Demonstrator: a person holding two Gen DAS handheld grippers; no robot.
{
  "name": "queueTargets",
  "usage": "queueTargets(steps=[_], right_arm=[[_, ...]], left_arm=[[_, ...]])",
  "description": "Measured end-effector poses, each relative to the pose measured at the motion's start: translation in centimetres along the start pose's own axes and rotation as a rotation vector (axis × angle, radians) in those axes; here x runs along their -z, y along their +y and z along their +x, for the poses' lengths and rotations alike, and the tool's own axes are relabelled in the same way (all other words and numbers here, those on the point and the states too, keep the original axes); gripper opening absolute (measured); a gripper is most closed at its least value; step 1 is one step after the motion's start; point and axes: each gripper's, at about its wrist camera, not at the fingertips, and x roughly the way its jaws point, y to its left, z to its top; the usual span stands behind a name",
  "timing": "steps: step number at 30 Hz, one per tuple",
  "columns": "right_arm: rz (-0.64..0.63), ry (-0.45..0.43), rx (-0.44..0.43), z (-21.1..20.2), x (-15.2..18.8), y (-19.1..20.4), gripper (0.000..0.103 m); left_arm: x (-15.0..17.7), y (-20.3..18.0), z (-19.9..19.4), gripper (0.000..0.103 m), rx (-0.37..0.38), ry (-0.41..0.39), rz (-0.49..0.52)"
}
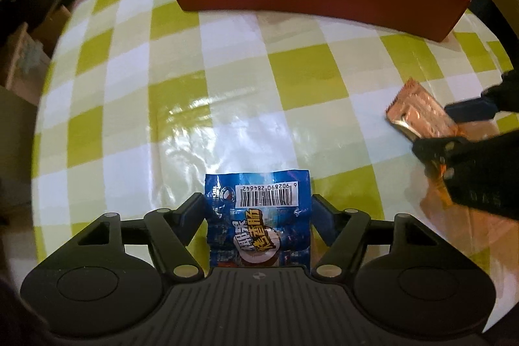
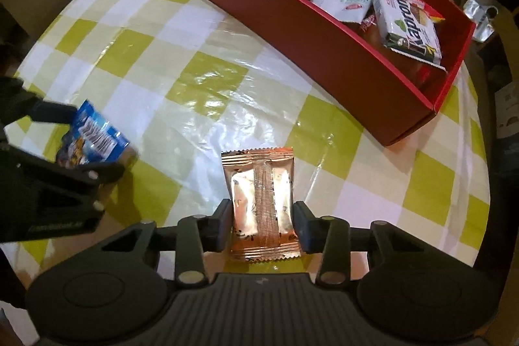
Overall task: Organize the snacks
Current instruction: 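Lift the cake packet and sausage packet and carry both over the red tray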
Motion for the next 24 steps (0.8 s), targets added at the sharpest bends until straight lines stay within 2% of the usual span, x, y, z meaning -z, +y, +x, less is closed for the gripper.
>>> queueTargets(steps=[13,24], right_arm=[[0.061,-0.134,0.0,-4.0,-0.2,-0.6,0.048],[0.09,-0.198,-0.014,-5.6,-0.6,-1.2,0.048]], left_arm=[[-0.8,-0.6,-1.9,0.076,-0.027,-0.072,0.021],[-1.3,-0.8,-2.6,0.076,-0.058,-0.121,0.03]])
